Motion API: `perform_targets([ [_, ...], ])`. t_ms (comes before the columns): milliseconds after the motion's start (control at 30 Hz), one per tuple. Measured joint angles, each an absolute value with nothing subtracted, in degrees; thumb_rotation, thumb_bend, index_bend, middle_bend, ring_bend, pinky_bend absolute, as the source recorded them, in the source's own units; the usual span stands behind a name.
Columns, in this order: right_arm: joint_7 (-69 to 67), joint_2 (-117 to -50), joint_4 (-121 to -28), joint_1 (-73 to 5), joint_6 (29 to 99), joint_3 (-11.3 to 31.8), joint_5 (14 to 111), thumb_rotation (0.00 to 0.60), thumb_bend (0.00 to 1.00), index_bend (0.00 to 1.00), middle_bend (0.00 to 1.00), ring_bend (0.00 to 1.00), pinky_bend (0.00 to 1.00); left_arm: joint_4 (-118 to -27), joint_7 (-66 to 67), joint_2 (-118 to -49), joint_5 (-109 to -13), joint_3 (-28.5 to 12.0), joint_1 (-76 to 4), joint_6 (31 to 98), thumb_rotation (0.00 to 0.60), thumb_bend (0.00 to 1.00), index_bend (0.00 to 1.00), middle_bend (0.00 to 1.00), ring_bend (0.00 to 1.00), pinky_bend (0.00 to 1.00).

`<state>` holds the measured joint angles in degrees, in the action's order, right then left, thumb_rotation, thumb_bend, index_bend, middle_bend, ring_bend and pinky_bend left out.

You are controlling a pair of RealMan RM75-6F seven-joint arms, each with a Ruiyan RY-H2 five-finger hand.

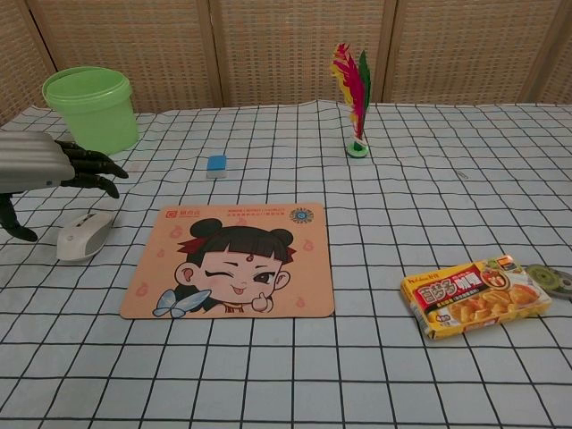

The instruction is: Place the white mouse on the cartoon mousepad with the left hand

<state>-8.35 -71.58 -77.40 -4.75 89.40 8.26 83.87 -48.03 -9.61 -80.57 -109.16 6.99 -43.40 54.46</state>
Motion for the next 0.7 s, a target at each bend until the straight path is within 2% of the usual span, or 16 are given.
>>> perform_targets([
  [200,-8.47,-71.85,-76.82,-4.69,89.43,8.51,83.47,0.600,0.08,0.13,0.00,0.00,0.00,-46.64,-10.05,-81.83,-109.43,8.46,-44.95,54.11,0.600,0.06,0.16,0.00,0.00,0.15],
  [433,-8.06,-72.31,-76.15,-4.79,89.04,8.72,82.92,0.600,0.08,0.13,0.00,0.00,0.00,-44.31,-11.38,-83.35,-109.01,10.03,-46.36,53.43,0.600,0.06,0.22,0.03,0.01,0.16],
  [700,-7.71,-72.78,-75.51,-4.93,88.66,8.99,82.37,0.600,0.08,0.13,0.00,0.00,0.00,-41.76,-12.93,-84.84,-108.67,11.65,-46.78,53.63,0.600,0.06,0.25,0.05,0.02,0.16],
])
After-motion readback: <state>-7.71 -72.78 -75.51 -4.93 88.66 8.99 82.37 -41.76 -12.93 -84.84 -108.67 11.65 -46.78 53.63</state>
